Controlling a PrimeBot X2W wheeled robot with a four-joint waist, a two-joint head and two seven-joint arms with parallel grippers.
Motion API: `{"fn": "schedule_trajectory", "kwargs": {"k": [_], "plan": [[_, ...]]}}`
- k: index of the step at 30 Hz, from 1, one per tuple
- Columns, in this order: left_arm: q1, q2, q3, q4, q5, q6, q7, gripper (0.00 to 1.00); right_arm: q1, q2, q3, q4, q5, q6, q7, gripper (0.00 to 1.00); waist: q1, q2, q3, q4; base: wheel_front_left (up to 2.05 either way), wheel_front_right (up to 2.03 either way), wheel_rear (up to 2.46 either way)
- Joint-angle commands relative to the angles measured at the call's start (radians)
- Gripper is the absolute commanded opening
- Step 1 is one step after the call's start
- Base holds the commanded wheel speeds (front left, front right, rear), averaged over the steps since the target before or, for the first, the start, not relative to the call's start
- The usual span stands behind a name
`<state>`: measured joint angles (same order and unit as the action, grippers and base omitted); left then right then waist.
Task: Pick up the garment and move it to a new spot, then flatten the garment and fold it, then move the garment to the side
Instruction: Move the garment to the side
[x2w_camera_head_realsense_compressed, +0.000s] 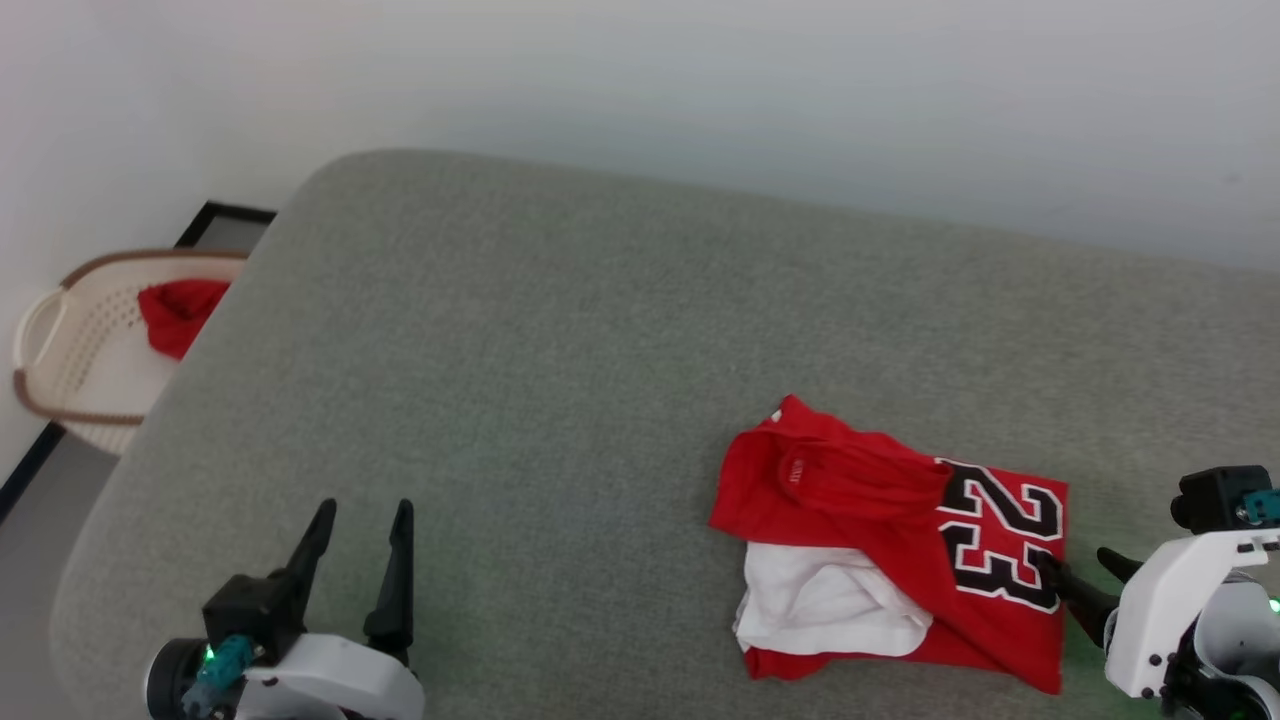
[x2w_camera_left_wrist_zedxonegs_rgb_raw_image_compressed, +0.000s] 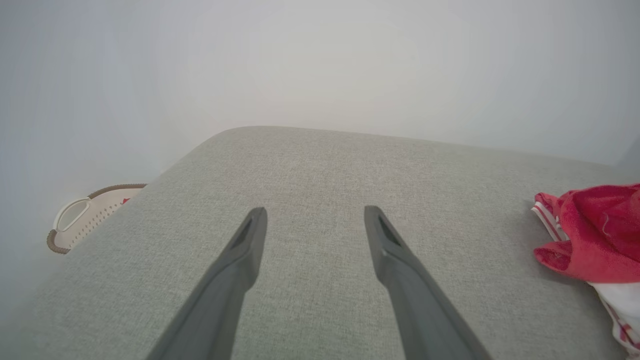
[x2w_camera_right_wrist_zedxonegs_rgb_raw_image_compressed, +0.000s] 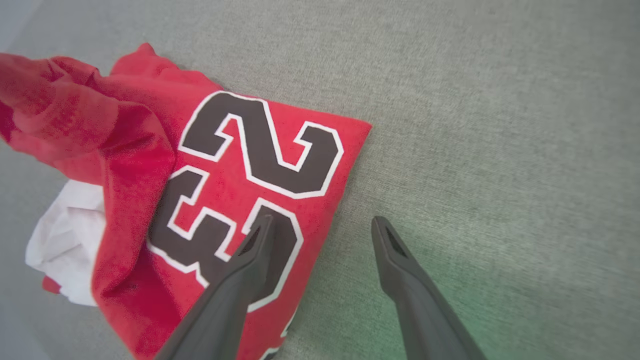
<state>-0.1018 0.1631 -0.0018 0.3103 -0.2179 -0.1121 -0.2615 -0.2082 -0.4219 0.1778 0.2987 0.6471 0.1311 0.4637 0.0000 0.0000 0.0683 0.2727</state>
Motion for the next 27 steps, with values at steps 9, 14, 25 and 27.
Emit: {"fn": "schedule_trajectory", "kwargs": {"k": [9, 14, 25, 27], "plan": [[-0.035, -0.025, 0.002, 0.018, 0.004, -0.009, -0.004, 1.00, -0.042, 0.050, -0.015, 0.069, -0.014, -0.001, 0.160, 1.00, 0.0000, 0.0000, 0.075, 0.050, 0.00, 0.00, 0.00], [-0.042, -0.034, 0.007, 0.024, -0.001, -0.012, -0.004, 1.00, -0.047, 0.071, -0.032, 0.138, -0.062, -0.002, 0.246, 1.00, 0.0000, 0.0000, 0.083, 0.053, 0.00, 0.00, 0.00], [-0.040, -0.041, 0.024, 0.035, 0.000, -0.016, -0.004, 1.00, -0.126, 0.034, -0.019, 0.072, -0.093, -0.001, 0.299, 0.00, 0.0000, 0.0000, 0.064, 0.036, 0.00, 0.00, 0.00], [-0.036, -0.040, 0.027, 0.036, 0.000, -0.016, -0.004, 1.00, -0.142, 0.010, 0.002, 0.030, -0.101, -0.001, 0.296, 0.00, 0.0000, 0.0000, 0.053, 0.029, 0.00, 0.00, 0.00]]}}
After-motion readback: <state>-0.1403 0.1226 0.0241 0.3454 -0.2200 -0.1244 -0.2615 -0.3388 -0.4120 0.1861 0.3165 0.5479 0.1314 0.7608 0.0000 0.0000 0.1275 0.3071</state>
